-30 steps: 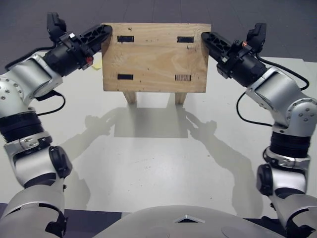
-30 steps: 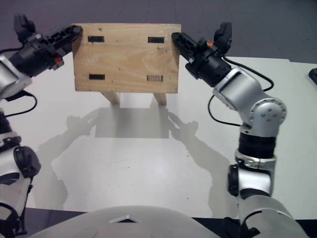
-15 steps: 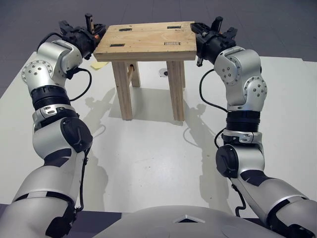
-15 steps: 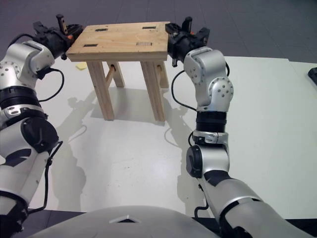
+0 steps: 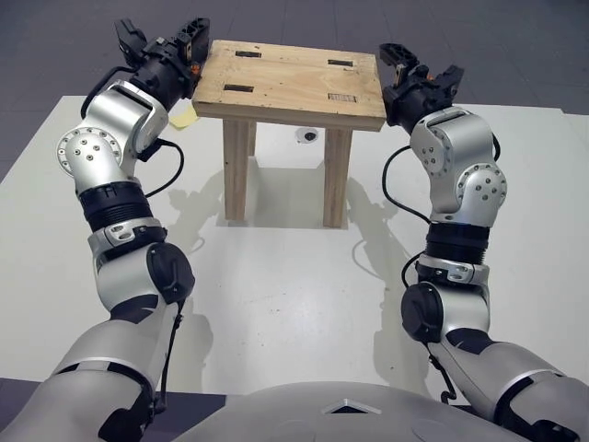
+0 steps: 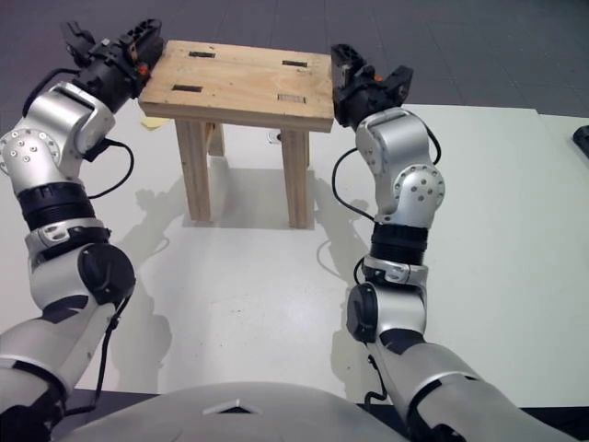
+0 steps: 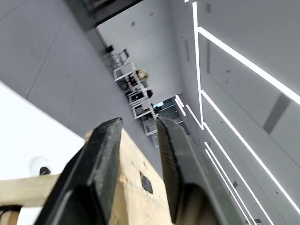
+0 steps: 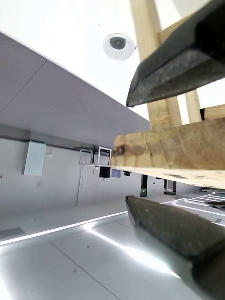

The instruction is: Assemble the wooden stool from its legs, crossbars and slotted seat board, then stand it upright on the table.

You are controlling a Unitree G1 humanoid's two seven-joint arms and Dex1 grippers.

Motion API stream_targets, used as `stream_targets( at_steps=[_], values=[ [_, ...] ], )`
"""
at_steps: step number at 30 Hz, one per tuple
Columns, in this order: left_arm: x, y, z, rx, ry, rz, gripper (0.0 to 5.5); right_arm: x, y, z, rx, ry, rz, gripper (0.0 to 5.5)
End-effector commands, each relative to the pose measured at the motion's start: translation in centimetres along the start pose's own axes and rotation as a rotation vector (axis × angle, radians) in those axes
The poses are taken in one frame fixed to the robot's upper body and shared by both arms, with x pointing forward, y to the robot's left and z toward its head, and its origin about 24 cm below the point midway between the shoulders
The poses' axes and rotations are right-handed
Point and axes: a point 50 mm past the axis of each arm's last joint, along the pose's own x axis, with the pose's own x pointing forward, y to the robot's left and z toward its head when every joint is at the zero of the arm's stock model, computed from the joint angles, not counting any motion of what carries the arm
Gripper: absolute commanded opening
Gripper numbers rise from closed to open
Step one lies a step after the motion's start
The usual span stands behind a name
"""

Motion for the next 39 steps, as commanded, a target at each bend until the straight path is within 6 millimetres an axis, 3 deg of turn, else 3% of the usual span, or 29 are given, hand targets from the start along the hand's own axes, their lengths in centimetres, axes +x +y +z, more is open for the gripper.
stream_targets(
  at_steps=[1, 6, 8, 12, 18, 20, 24, 29, 34, 39],
  values=[
    [0.4, -1.2, -2.9, 0.066, 0.027, -0.132, 2.14, 0.4, -0.4, -2.4, -0.102, 0.09, 0.072, 4.28],
    [0.2, -0.7, -3.8, 0.18, 0.004, -0.132, 2.97, 0.8, -0.5, -2.2, -0.144, 0.075, 0.115, 5.08],
    [0.1, 0.0, -3.9, 0.283, -0.003, -0.094, 3.31, 0.8, 0.0, -2.2, -0.321, 0.047, 0.121, 5.39],
    [0.1, 0.7, -4.3, 0.51, -0.02, -0.05, 4.05, 0.6, -0.3, -2.6, -0.635, 0.006, 0.103, 5.4],
    [-1.1, -1.8, -2.9, 0.674, -0.255, -0.161, 5.02, -0.1, 0.1, -2.7, -0.931, -0.088, 0.155, 5.4],
    [-1.5, -3.2, -2.2, 0.83, -0.364, -0.175, 5.35, -0.5, 0.6, -2.1, -1.057, -0.183, 0.177, 5.4],
    [-2.1, -4.8, -0.8, 1.025, -0.531, -0.141, 5.38, -1.2, 2.1, -1.3, -1.244, -0.381, 0.225, 5.4],
    [-2.4, -4.8, 0.8, 1.108, -0.605, -0.066, 5.38, -1.2, 3.2, 0.0, -1.402, -0.569, 0.231, 5.4],
    [-3.4, -3.2, 2.7, 1.103, -0.645, 0.06, 5.38, -0.9, 3.0, 2.3, -1.505, -0.708, 0.139, 5.4],
    [-4.1, 0.1, 3.7, 1.104, -0.596, 0.266, 5.38, -1.0, 1.7, 4.2, -1.645, -0.849, 0.004, 5.4]
  ],
)
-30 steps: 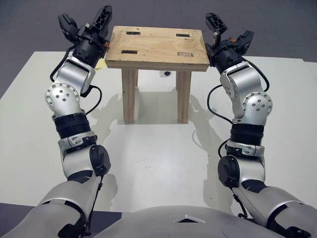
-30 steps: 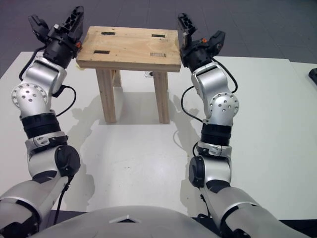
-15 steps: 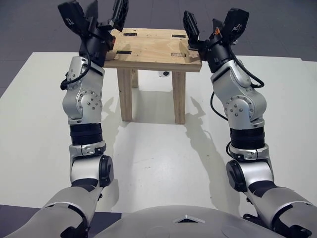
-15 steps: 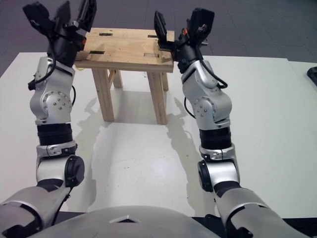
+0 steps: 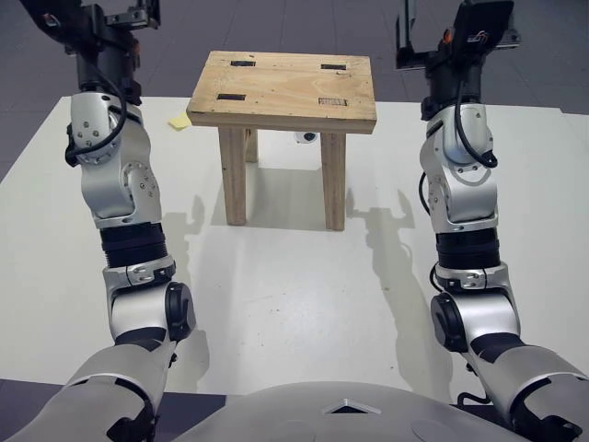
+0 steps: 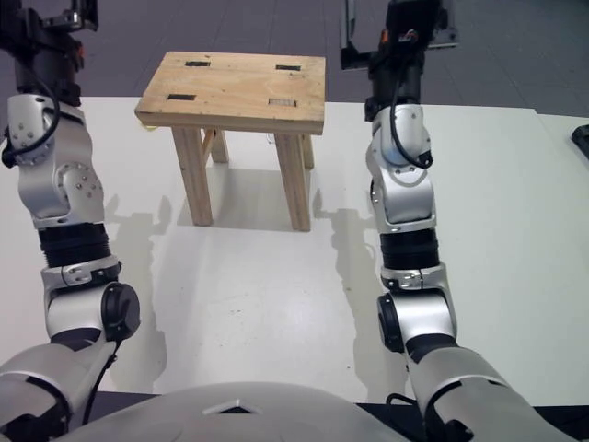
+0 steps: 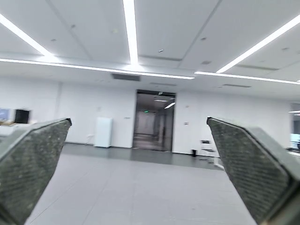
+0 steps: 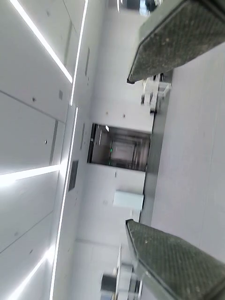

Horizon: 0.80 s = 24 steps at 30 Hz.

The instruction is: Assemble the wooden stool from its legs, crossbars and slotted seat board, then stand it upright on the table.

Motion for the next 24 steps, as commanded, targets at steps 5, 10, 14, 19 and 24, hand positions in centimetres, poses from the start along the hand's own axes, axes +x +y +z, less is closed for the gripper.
stream_targets(
  at_steps=[5, 10, 14, 19, 24],
  values=[
    [-1.8, 4.2, -2.9, 0.113, 0.191, 0.243, 5.38, 0.2, -3.2, -0.9, -0.196, -0.061, -0.202, 5.4],
    [-2.2, 5.8, -3.1, 0.165, 0.222, 0.364, 5.38, -0.2, -4.6, -1.5, -0.281, -0.034, -0.302, 5.4],
    [-2.4, 5.9, -3.5, 0.23, 0.255, 0.372, 5.38, -0.3, -4.9, -2.1, -0.307, 0.013, -0.345, 5.4],
    [-2.1, 6.1, -3.6, 0.129, 0.276, 0.367, 5.38, -0.1, -5.1, -2.1, -0.346, 0.023, -0.425, 5.4],
    [-2.4, 6.5, -4.4, -0.008, 0.305, 0.413, 5.38, 0.4, -5.0, -2.0, -0.416, 0.014, -0.468, 5.4]
  ],
)
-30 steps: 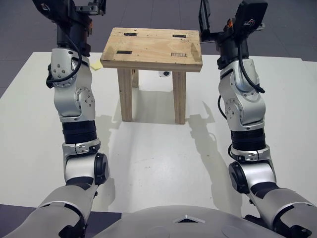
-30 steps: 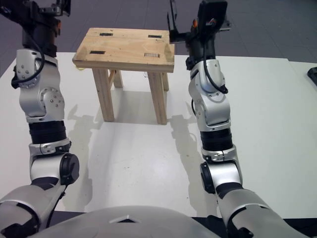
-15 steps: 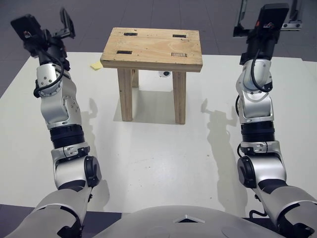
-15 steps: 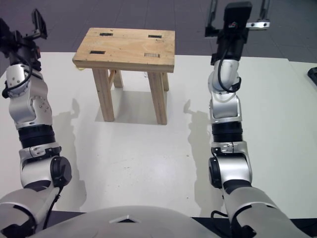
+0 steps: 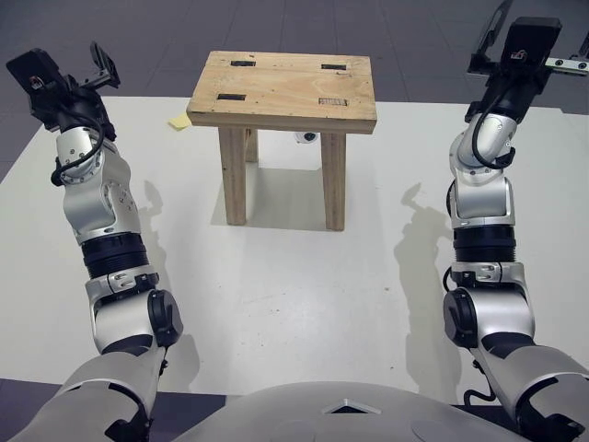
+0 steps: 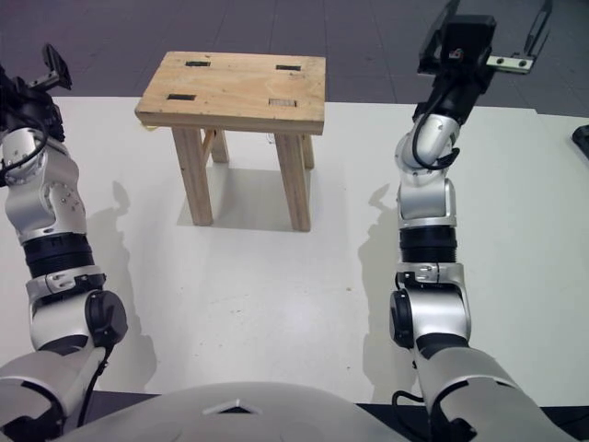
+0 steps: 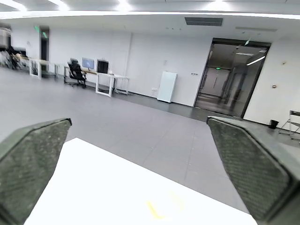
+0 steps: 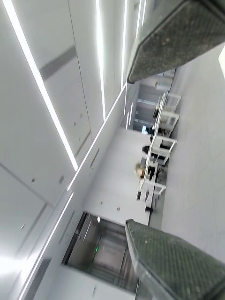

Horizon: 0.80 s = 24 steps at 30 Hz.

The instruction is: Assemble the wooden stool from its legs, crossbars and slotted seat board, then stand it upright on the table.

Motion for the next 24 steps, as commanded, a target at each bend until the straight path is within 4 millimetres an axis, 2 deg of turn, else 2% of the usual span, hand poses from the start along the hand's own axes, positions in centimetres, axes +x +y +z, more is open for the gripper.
stream_targets(
  at_steps=[1, 6, 9, 12, 17, 24],
  values=[
    [0.19, 0.1, -0.61, -0.07, 0.046, 0.028, 5.38, 0.73, 0.33, 0.57, -0.026, -0.013, -0.033, 5.4],
    [-0.32, 0.64, -0.65, 0.001, 0.004, 0.066, 5.38, 0.96, 0.82, 1.1, -0.042, -0.045, -0.033, 5.4],
    [-0.54, 0.61, -1.46, 0.053, 0.06, 0.066, 5.38, 1.08, 0.78, 1.21, -0.021, -0.049, -0.036, 5.4],
    [-0.69, 0.69, -1.5, 0.037, 0.053, 0.073, 5.38, 1.11, 0.51, 1.13, 0.043, -0.042, -0.021, 5.4],
    [-0.57, 1.0, -1.14, 0.047, 0.017, 0.089, 5.38, 1.02, 0.49, 1.0, 0.04, -0.041, -0.012, 5.4],
    [-0.29, 0.33, -1.25, 0.019, 0.011, 0.084, 5.38, 0.84, 0.41, 0.81, 0.033, -0.039, -0.039, 5.4]
  ],
)
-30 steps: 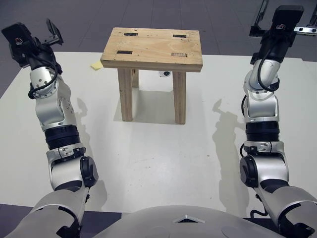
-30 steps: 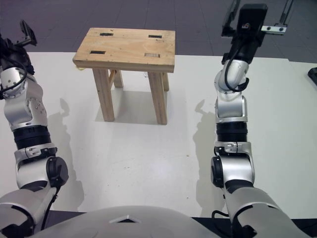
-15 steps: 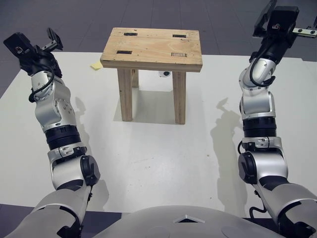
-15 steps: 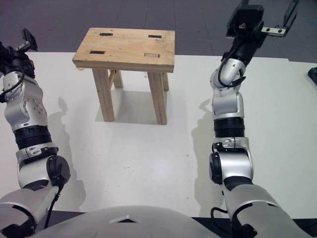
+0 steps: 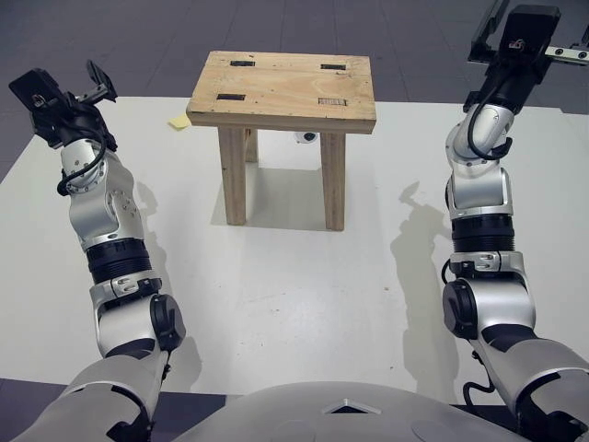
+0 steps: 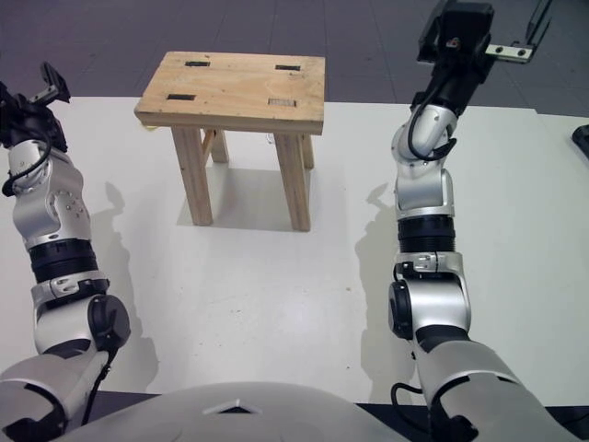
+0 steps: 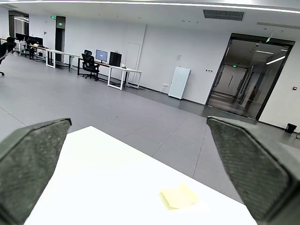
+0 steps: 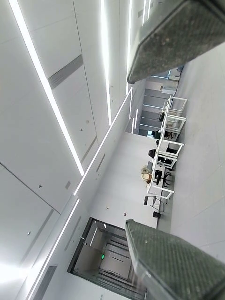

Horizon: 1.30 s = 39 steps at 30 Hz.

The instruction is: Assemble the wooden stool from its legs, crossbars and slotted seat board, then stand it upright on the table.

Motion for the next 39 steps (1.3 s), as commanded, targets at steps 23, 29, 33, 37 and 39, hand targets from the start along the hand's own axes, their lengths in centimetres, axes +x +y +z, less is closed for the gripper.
stream_targets(
  at_steps=[23, 29, 33, 37, 39],
  values=[
    [0.8, -2.7, -0.6, -0.006, 0.032, -0.048, 5.38, -0.4, 0.4, 0.1, -0.019, -0.039, 0.005, 5.4],
    [0.7, -2.9, -0.5, 0.026, 0.002, -0.06, 5.38, -1.2, 0.5, 0.1, -0.034, -0.057, 0.037, 5.4],
    [0.7, -3.5, -0.6, 0.024, 0.005, -0.069, 5.38, -1.0, 0.5, 0.0, -0.031, -0.053, 0.046, 5.4],
    [0.5, -4.0, -1.0, 0.021, 0.0, -0.065, 5.38, -0.4, 0.2, -0.3, -0.033, -0.044, 0.042, 5.4],
    [0.3, -4.2, -1.2, 0.011, 0.005, -0.063, 5.38, -0.2, 0.1, -0.4, -0.038, -0.043, 0.047, 5.4]
  ],
)
